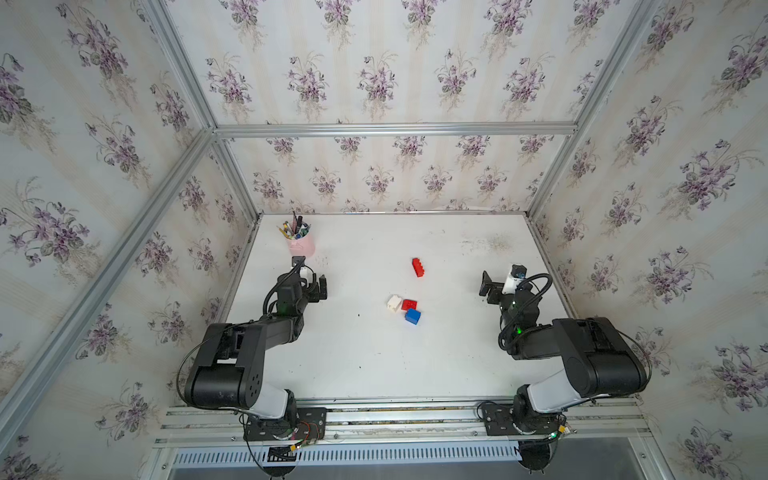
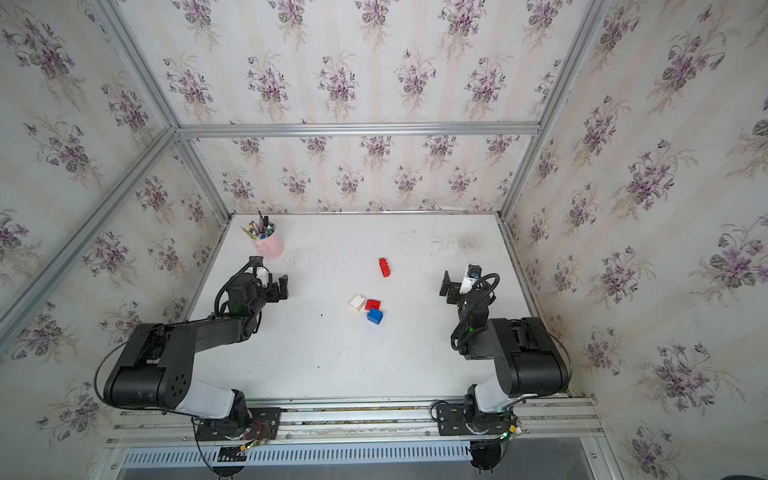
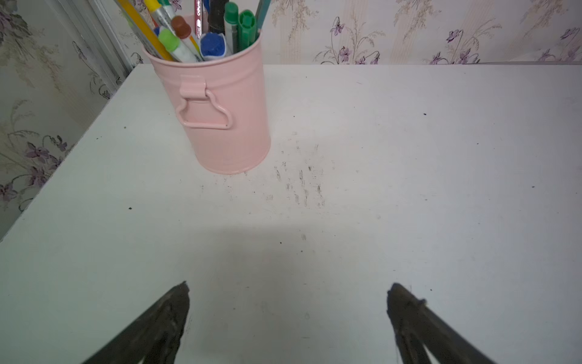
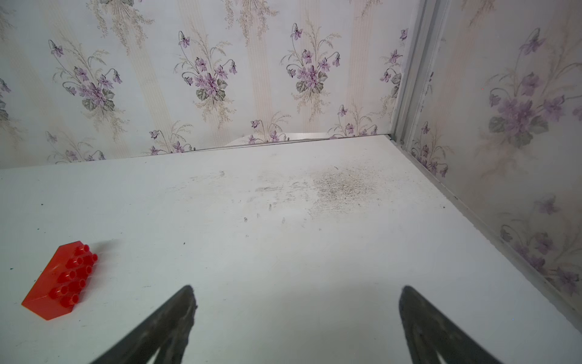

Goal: Assemble the letter r with lego
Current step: Pick up the lego brick from the center of the board.

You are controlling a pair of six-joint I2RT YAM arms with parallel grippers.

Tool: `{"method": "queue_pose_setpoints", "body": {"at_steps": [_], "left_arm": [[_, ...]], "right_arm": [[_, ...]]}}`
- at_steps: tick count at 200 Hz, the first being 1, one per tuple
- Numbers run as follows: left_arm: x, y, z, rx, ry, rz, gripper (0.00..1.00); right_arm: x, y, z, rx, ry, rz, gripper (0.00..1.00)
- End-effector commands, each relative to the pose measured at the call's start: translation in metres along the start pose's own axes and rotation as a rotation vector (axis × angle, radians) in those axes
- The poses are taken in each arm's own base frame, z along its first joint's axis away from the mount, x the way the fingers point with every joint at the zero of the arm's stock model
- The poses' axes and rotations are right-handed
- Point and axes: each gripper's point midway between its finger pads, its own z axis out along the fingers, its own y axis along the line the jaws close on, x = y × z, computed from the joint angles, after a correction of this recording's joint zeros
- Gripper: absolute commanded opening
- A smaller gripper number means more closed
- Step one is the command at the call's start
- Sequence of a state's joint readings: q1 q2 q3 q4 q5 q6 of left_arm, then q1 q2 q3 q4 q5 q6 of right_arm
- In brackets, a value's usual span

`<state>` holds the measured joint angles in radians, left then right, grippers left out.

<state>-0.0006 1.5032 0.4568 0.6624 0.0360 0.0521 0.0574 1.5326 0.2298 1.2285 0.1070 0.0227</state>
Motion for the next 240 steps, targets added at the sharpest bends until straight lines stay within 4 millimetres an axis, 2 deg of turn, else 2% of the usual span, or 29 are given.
{"method": "queue_pose_setpoints", "body": {"at_steps": [1,146,168,177,178,183,189,206,225,240], "left_arm": [[-0.008,-0.001,0.0,0.003,-0.023,0.004,1.0],[-0.007,0.0,0.0,0.002,-0.021,0.003,1.0],[-0.016,0.003,-0.002,-0.02,-0.012,-0.002,1.0],[-0.031,0.009,-0.006,-0.055,0.019,-0.016,1.0],[-0.027,0.01,-0.007,-0.059,0.04,-0.018,1.0],[-0.047,0.013,-0.016,-0.078,0.031,-0.024,1.0],[-0.059,0.021,-0.026,-0.122,0.042,-0.04,1.0],[-0.104,0.042,-0.063,-0.234,0.005,-0.127,1.0],[-0.147,0.031,-0.104,-0.139,-0.067,-0.148,1.0],[-0.175,0.025,-0.137,-0.091,-0.168,-0.193,1.0]], "right_arm": [[-0.005,0.001,0.0,-0.005,-0.017,-0.007,1.0],[-0.004,0.001,0.0,-0.006,-0.017,-0.005,1.0],[-0.01,0.001,-0.001,-0.006,-0.035,-0.005,1.0],[-0.015,0.001,-0.002,-0.007,-0.027,-0.005,1.0],[-0.014,0.001,-0.002,-0.007,-0.022,-0.005,1.0],[-0.02,0.001,-0.003,-0.003,-0.02,-0.005,1.0],[-0.028,0.0,-0.003,0.006,-0.013,-0.002,1.0],[-0.064,-0.004,-0.009,0.027,-0.053,0.044,1.0],[-0.112,-0.01,-0.018,0.012,-0.122,0.166,1.0],[-0.13,-0.031,-0.027,0.12,-0.127,0.325,1.0]]}}
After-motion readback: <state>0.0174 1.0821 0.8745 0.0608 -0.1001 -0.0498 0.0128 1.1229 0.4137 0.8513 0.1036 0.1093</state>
